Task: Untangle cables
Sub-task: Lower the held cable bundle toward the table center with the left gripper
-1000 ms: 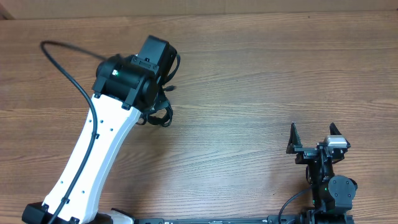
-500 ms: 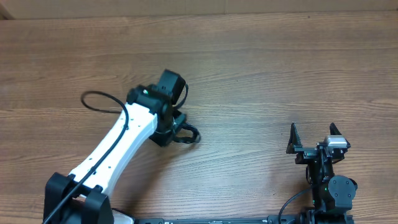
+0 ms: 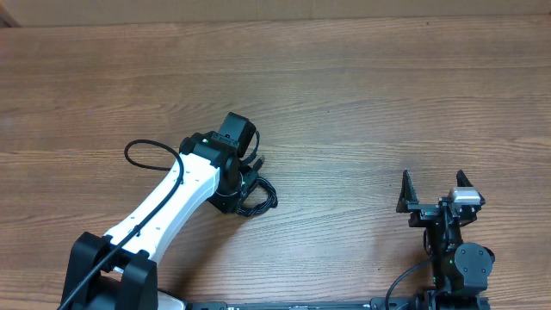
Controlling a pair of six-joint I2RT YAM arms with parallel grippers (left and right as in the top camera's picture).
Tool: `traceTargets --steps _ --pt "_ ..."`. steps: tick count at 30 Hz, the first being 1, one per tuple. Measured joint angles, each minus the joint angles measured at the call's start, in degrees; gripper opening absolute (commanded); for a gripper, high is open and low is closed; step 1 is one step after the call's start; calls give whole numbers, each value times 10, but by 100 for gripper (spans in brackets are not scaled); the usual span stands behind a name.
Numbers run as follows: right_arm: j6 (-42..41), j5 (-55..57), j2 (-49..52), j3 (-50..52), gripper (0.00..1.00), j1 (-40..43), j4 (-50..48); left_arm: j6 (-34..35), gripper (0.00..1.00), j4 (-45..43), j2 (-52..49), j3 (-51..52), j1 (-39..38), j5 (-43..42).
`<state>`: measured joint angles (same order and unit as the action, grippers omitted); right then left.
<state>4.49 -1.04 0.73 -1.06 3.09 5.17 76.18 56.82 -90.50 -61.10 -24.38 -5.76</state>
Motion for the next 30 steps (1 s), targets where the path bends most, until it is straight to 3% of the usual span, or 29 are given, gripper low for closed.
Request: traceTargets --steps 2,5,7,8,9,12,16,24,28,30 --pt "0 0 0 0 100 0 0 -39 57 -1 0 0 0 10" --pt "0 0 0 0 100 0 0 -135 79 -17 0 0 0 24" --pt "0 0 0 0 100 0 0 -223 80 -31 0 0 0 30" --pt "0 0 0 0 100 0 0 -262 77 -33 0 0 0 32" --pt "0 0 0 0 100 0 0 -314 66 -34 0 0 0 34" --pt "0 0 0 0 100 0 0 -448 55 -36 0 0 0 39" --pt "0 0 0 0 100 0 0 -566 56 -56 0 1 0 43" --pt "0 0 0 0 100 0 0 -695 63 -95 0 34 0 43" --pt "0 0 0 0 100 0 0 -708 51 -117 0 68 0 44" --pt "0 0 0 0 100 0 0 -704 50 -119 0 84 0 45"
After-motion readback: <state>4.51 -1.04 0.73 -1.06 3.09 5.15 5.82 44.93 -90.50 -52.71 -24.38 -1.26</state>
